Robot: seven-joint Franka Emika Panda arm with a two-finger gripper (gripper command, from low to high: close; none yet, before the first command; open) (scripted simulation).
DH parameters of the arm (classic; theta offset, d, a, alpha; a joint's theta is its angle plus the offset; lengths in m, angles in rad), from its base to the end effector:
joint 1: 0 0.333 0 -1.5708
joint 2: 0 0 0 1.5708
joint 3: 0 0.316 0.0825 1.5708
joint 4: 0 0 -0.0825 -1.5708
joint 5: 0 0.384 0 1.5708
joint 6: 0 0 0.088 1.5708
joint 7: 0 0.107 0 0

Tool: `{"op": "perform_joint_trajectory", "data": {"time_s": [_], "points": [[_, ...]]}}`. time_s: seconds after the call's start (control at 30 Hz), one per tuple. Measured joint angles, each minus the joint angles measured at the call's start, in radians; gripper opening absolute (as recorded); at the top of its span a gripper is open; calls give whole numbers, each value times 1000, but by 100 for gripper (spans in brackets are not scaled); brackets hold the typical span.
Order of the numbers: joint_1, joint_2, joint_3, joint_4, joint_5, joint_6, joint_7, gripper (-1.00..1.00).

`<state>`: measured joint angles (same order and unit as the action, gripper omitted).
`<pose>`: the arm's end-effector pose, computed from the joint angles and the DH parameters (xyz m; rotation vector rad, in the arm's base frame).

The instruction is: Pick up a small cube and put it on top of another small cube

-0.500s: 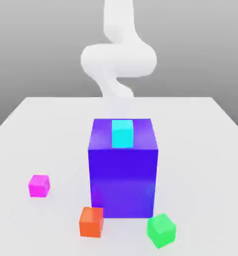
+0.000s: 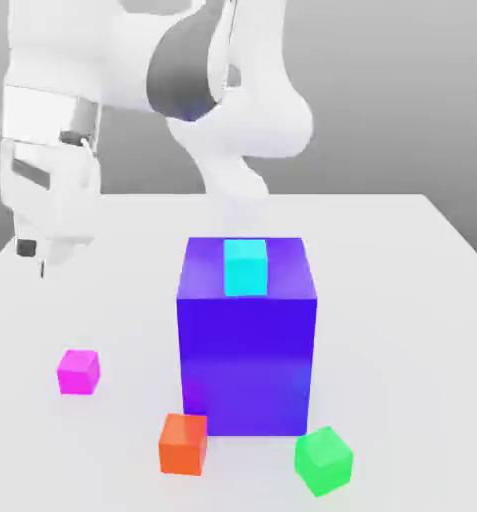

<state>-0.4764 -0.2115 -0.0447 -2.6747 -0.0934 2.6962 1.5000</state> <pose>0.3745 -0.2108 0.3281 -1.7213 2.5161 -0.3439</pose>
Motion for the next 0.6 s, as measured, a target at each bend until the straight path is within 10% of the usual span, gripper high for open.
{"op": "perform_joint_trajectory", "data": {"time_s": [0.47,0.5,0.6], "points": [[-187,483,14,-112,194,362,125,0],[-190,503,18,-108,198,378,122,-100],[-190,503,19,-108,198,379,122,-100]]}}
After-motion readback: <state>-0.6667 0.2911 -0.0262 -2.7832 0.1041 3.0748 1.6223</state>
